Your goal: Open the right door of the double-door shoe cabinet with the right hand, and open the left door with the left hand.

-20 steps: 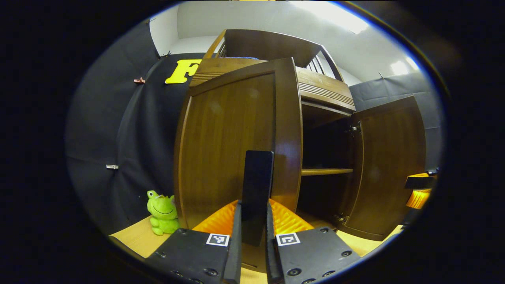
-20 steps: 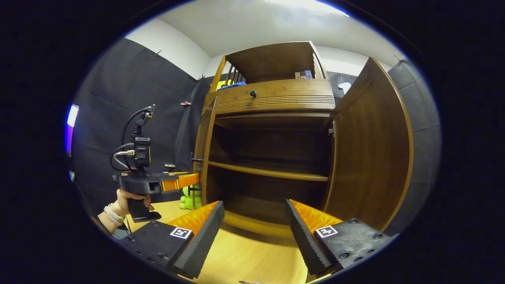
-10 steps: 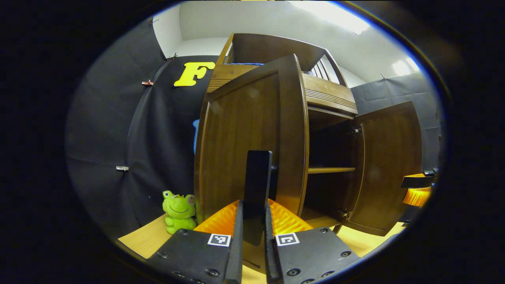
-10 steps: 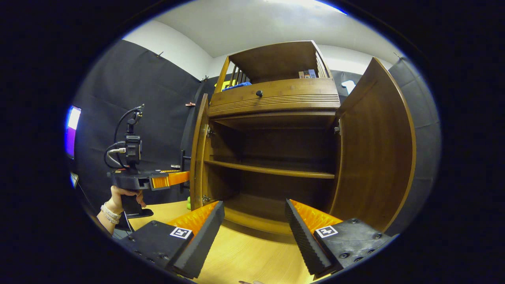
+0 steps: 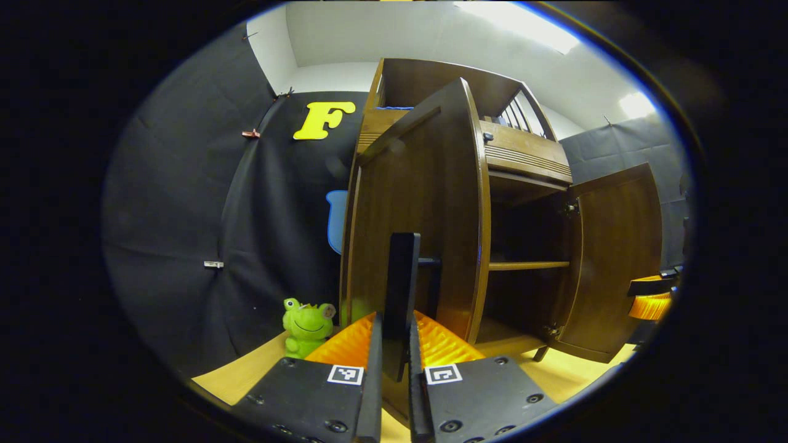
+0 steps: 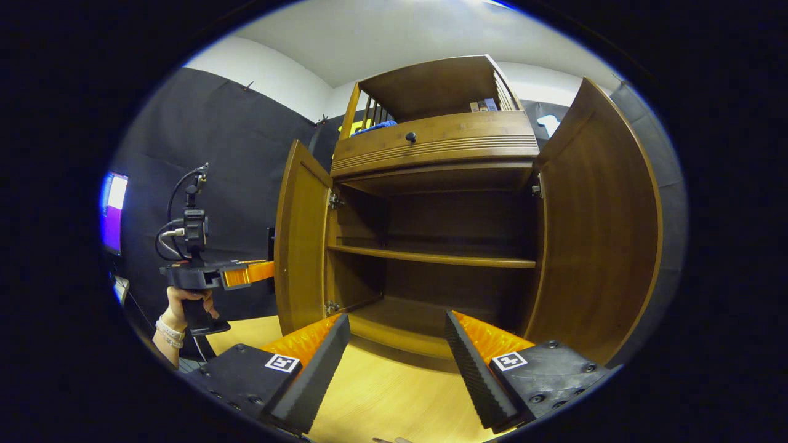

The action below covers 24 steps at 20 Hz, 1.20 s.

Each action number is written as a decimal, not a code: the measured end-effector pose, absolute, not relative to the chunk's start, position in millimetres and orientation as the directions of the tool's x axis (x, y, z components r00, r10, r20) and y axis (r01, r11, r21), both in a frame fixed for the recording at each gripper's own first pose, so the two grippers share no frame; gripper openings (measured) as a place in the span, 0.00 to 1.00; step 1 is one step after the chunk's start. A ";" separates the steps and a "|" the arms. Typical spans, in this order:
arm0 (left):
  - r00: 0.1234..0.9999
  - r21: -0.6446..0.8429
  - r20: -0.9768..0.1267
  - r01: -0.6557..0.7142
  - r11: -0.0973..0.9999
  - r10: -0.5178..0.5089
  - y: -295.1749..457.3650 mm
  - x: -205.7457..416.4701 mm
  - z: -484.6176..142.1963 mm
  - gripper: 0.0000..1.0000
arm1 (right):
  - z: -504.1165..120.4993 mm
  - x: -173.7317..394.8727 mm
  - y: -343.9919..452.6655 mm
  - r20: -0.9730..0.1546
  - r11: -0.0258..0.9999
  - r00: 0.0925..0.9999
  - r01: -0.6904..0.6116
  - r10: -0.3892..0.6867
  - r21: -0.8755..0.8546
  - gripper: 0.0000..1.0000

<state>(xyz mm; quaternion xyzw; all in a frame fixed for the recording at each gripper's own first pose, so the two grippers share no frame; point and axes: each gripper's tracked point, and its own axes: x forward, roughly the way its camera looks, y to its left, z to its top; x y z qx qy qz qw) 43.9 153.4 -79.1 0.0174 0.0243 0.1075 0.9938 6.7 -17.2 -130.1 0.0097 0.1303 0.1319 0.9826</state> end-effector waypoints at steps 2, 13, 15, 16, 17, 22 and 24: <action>0.970 0.050 -0.043 -0.239 0.970 0.241 162.4 38.9 -78.4 0.21 | -129.5 5.8 -13.6 -0.253 0.964 0.930 -0.261 0.265 0.048 0.96; 0.937 0.061 -0.078 -0.337 0.940 0.341 202.4 20.3 -88.4 0.14 | -126.4 0.4 -8.2 -0.243 0.959 0.928 -0.282 0.283 0.039 0.98; 0.922 0.100 -0.053 -0.378 0.920 0.385 211.0 7.0 -79.6 0.14 | -128.4 5.2 -9.2 -0.251 0.959 0.926 -0.281 0.282 0.042 0.98; 0.913 0.108 -0.041 -0.400 0.910 0.406 215.9 -1.0 -74.0 0.14 | -129.8 7.4 -9.7 -0.254 0.959 0.925 -0.280 0.282 0.045 0.98; 0.903 0.108 -0.033 -0.422 0.900 0.428 219.7 -9.0 -70.3 0.14 | -131.3 9.4 -9.2 -0.257 0.959 0.925 -0.278 0.281 0.050 0.98; 0.889 0.071 -0.014 -0.457 0.887 0.459 207.9 -38.9 -51.2 0.14 | -132.9 9.9 -4.8 -0.261 0.956 0.920 -0.277 0.293 0.096 0.98; 0.890 0.086 0.006 -0.455 0.886 0.456 193.0 -44.7 -37.1 0.14 | -131.6 10.0 -5.8 -0.264 0.961 0.924 -0.264 0.277 0.086 0.98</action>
